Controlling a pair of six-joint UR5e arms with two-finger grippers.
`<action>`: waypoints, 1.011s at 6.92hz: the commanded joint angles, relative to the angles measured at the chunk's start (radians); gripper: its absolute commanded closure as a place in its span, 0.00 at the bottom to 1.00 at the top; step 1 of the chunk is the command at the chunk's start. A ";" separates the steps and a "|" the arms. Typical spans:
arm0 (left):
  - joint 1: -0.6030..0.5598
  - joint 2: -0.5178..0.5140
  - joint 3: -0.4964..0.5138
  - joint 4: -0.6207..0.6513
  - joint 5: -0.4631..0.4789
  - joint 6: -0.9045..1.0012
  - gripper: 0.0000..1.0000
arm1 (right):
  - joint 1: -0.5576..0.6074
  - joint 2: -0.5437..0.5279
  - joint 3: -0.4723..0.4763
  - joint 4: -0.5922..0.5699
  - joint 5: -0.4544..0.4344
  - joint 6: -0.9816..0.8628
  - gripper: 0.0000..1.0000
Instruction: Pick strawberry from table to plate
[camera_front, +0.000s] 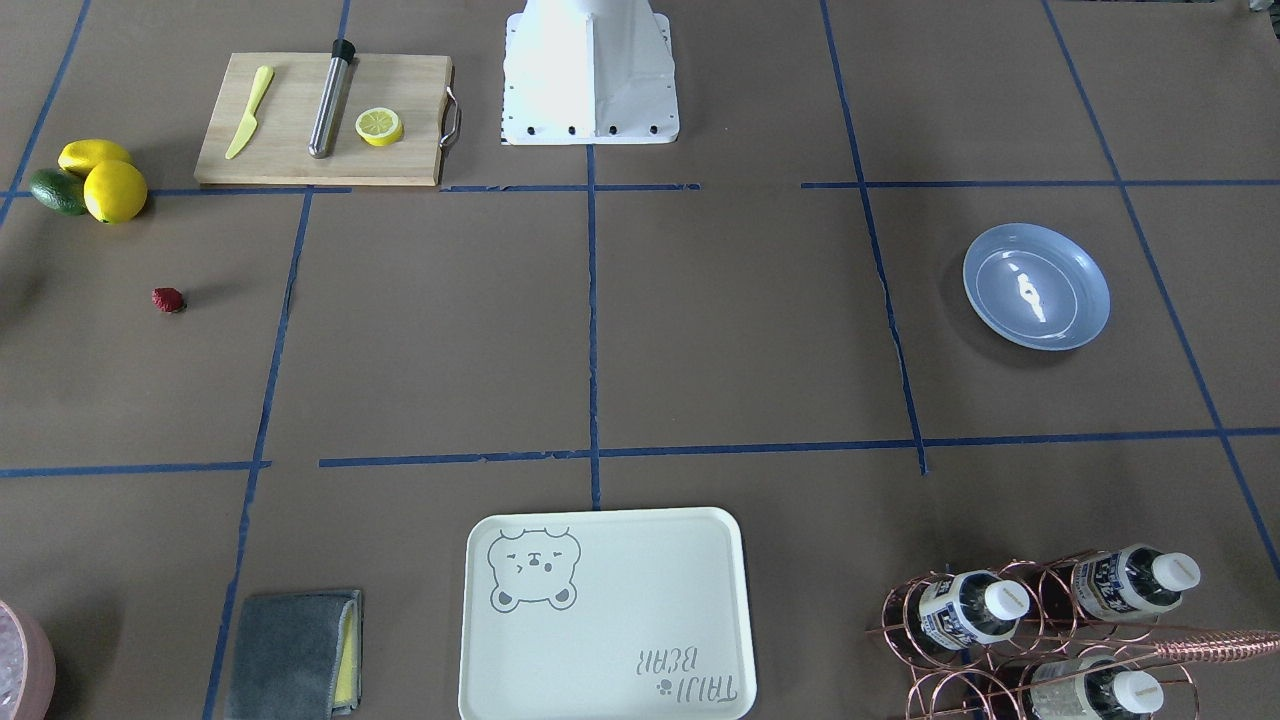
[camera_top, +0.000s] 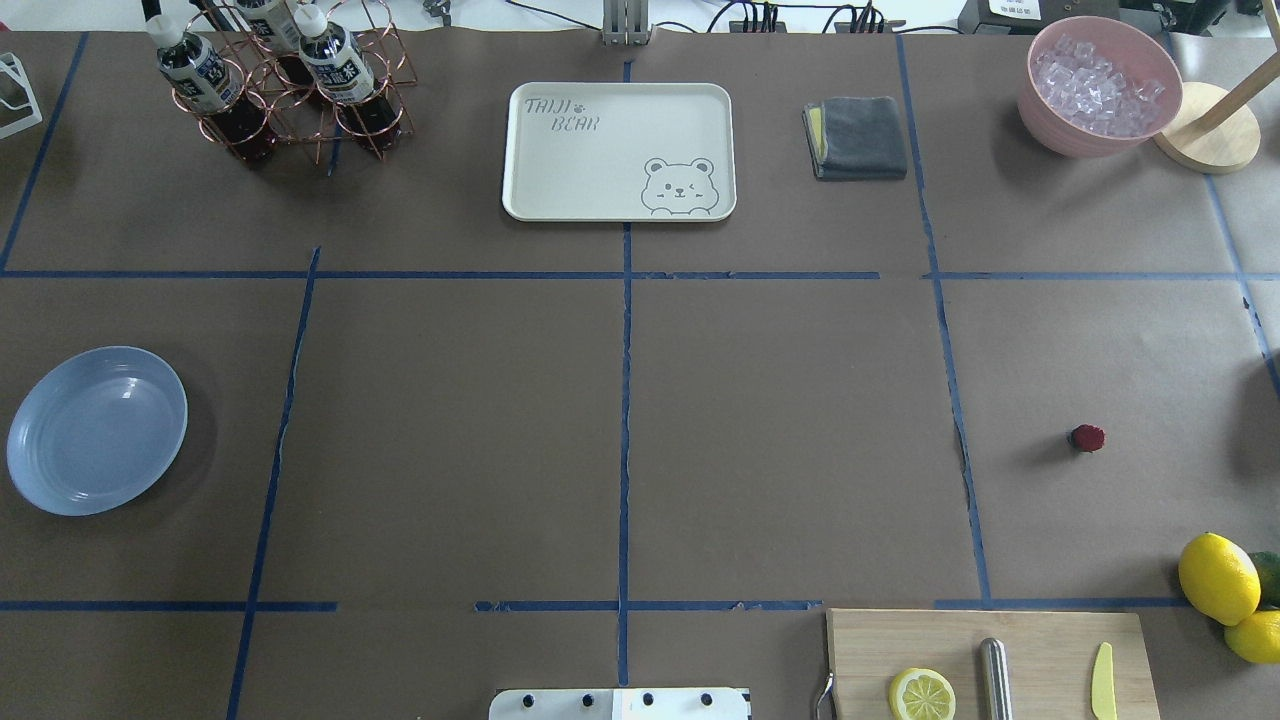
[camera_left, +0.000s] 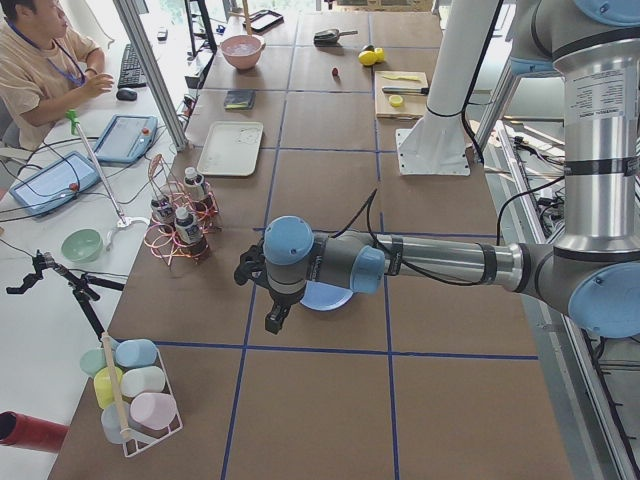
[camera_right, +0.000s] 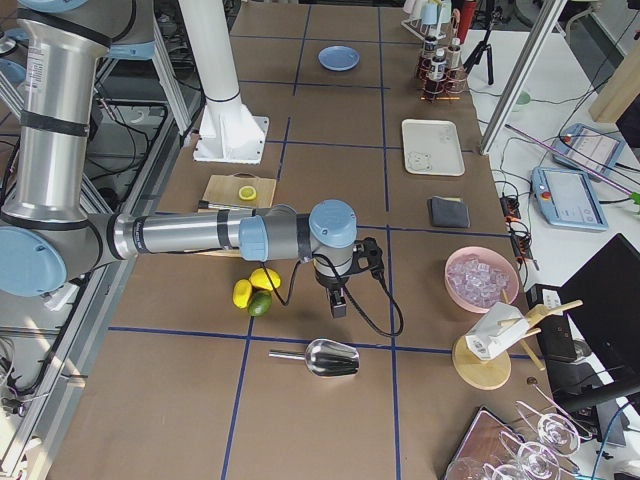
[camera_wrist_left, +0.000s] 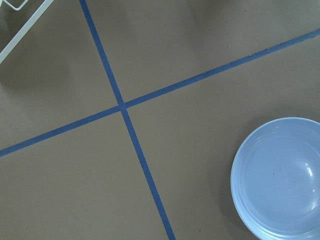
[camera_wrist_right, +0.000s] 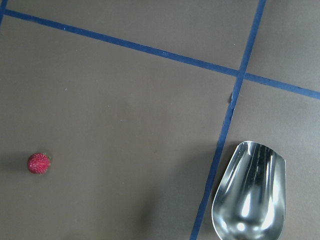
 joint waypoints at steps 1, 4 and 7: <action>-0.001 0.013 0.003 -0.056 0.000 0.006 0.00 | -0.013 0.003 0.006 0.000 -0.027 0.000 0.00; -0.002 0.045 -0.003 -0.067 -0.005 0.012 0.00 | -0.013 0.001 0.006 0.004 -0.025 0.000 0.00; 0.036 0.056 -0.015 -0.070 -0.009 -0.026 0.00 | -0.015 -0.011 0.000 0.014 -0.015 -0.014 0.00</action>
